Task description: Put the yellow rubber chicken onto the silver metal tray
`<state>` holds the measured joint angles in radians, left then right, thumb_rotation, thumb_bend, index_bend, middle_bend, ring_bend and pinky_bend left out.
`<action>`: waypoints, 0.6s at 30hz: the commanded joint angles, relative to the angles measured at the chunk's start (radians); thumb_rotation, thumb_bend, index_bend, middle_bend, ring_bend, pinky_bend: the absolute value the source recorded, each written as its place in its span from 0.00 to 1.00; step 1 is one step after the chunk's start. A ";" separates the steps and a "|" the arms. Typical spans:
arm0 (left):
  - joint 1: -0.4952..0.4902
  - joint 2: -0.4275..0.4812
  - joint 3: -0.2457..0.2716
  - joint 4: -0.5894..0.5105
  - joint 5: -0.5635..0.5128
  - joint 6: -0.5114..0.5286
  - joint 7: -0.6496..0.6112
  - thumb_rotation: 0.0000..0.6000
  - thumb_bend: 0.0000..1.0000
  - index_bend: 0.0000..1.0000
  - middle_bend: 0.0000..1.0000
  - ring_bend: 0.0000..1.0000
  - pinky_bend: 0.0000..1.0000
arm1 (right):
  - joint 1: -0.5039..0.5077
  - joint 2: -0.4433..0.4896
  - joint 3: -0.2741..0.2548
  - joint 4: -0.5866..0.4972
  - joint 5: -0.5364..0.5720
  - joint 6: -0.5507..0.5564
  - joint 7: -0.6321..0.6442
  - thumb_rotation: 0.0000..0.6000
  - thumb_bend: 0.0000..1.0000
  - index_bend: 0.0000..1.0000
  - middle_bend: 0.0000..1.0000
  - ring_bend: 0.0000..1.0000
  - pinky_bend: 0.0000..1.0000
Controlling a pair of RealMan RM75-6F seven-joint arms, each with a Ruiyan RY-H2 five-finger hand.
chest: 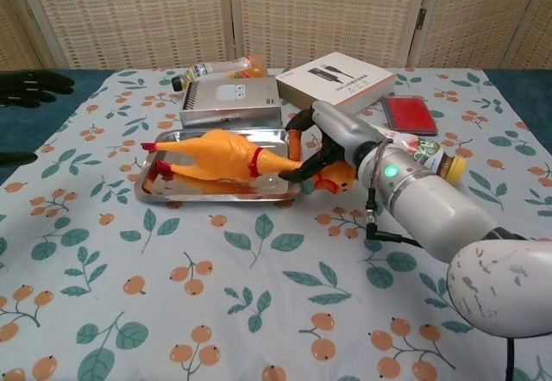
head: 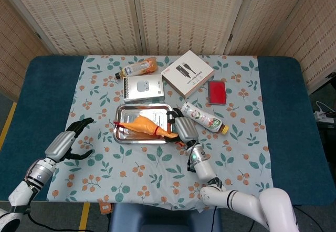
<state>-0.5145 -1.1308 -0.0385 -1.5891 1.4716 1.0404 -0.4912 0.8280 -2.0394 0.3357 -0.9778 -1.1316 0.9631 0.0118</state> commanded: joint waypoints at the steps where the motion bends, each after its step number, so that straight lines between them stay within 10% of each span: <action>1: 0.001 -0.003 -0.002 0.005 -0.002 0.004 0.012 1.00 0.31 0.00 0.00 0.00 0.00 | -0.009 0.034 -0.001 -0.043 0.028 -0.024 -0.060 1.00 0.23 0.00 0.13 0.10 0.46; 18: -0.002 0.010 -0.001 0.000 0.015 -0.005 -0.046 1.00 0.31 0.00 0.00 0.00 0.00 | -0.017 0.143 0.009 -0.215 0.120 -0.040 -0.246 1.00 0.08 0.00 0.00 0.00 0.14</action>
<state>-0.5155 -1.1205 -0.0396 -1.5905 1.4867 1.0365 -0.5349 0.8108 -1.9029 0.3438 -1.1859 -1.0181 0.9228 -0.2262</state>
